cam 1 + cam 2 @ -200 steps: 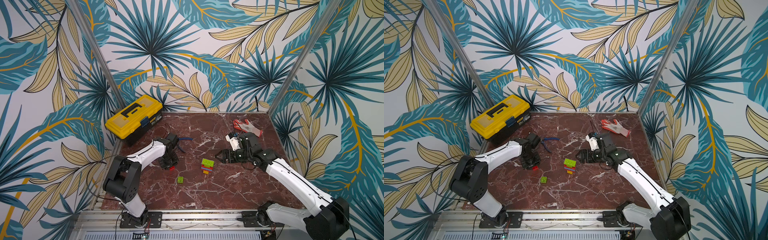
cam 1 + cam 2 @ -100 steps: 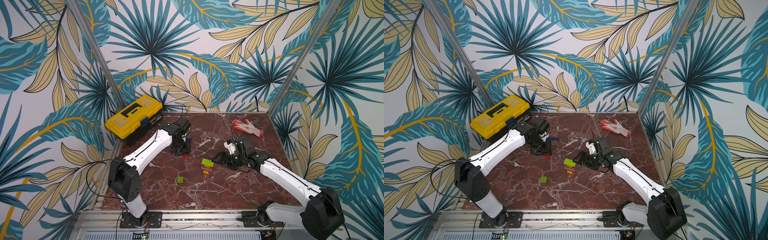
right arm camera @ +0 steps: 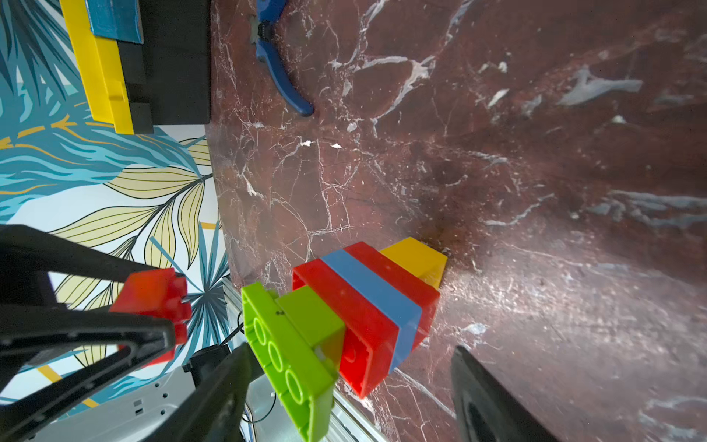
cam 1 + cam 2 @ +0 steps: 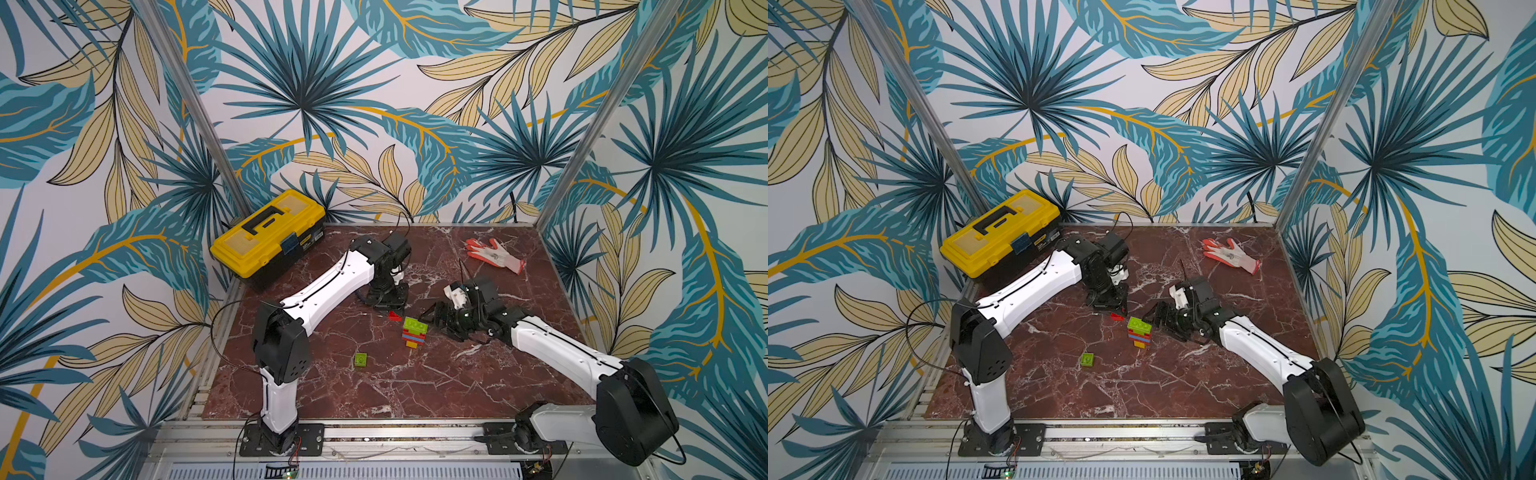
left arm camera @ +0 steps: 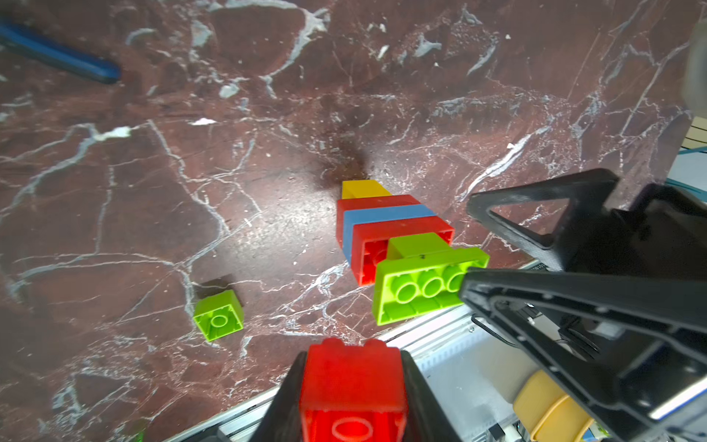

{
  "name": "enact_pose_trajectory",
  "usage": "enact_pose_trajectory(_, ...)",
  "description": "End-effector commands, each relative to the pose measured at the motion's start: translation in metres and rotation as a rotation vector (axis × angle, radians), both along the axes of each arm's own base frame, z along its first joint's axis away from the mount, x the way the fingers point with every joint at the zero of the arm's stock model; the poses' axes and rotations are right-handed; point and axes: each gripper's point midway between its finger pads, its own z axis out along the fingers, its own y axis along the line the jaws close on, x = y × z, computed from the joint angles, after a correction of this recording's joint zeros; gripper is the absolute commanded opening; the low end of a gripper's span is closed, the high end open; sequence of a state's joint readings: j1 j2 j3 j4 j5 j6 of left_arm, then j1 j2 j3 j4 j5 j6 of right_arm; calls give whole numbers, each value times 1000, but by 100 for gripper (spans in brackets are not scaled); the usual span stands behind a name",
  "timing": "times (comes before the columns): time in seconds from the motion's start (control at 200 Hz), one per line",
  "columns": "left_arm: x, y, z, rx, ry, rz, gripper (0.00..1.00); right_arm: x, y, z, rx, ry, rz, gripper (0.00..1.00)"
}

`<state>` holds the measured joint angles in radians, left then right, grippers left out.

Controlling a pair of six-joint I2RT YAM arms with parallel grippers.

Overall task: Assemble a carrot with lego
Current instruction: Assemble the lego brick with the lego brick.

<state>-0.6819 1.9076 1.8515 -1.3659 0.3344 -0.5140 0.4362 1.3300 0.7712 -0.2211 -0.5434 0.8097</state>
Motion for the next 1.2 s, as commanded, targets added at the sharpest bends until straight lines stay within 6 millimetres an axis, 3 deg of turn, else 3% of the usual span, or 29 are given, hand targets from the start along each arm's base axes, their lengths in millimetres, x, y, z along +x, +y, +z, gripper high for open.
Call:
enact_pose_trajectory(0.0,-7,-10,11,-23,9,-35,11,-2,3,-10,29,20,4,79)
enact_pose_trajectory(0.561,-14,-13,-15,122,32,-87,11,-10,3,-18,44,36,15,75)
enact_pose_trajectory(1.192,-1,-23,-19,125,16,-66,11,-15,3,-25,45,47,28,73)
